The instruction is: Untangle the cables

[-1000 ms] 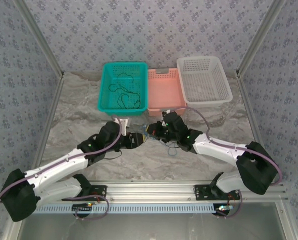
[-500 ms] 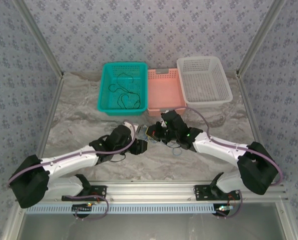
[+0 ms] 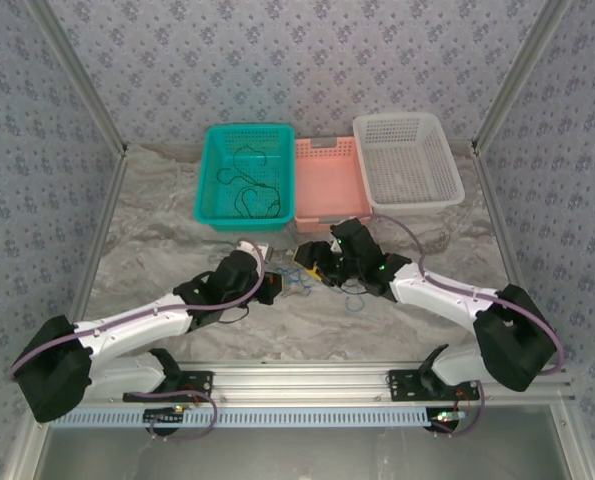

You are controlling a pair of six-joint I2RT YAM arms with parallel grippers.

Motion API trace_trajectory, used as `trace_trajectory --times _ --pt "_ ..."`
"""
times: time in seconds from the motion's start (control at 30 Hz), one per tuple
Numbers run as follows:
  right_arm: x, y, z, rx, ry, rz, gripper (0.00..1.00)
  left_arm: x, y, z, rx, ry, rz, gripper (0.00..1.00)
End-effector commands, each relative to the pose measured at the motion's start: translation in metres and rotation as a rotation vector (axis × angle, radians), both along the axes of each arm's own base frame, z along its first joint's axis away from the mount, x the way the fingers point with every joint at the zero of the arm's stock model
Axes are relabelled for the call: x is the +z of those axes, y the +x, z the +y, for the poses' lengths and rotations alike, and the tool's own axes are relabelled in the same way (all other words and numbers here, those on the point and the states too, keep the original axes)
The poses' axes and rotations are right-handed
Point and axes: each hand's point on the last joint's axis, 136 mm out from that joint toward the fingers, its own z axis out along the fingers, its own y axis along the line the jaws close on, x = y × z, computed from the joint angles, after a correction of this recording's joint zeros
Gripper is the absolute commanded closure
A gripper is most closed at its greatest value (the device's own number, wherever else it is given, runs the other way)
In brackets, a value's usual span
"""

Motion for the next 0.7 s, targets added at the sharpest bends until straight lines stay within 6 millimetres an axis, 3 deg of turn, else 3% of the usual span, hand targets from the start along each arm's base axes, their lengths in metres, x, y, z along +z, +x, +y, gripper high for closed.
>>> trace_trajectory --times 0.0,0.23,0.37,0.53,0.67 --pt "-0.001 -0.007 -0.015 0.007 -0.058 -0.033 0.39 -0.001 0.0 0.001 0.008 -0.03 0.017 1.0" --pt "-0.027 -0.029 -0.028 0.095 -0.367 -0.104 0.7 -0.005 0.0 0.013 0.059 0.008 0.043 1.0" --pt "-0.048 -0.046 -0.017 0.181 -0.54 -0.144 0.72 -0.016 -0.003 0.035 0.129 0.066 0.109 1.0" --pt "-0.066 -0.044 -0.006 0.159 -0.56 -0.133 0.63 -0.028 -0.006 0.041 0.163 0.078 0.175 0.65" --pt "-0.069 -0.035 0.014 0.091 -0.48 -0.102 0.63 -0.034 0.002 0.033 0.174 0.066 0.194 0.52"
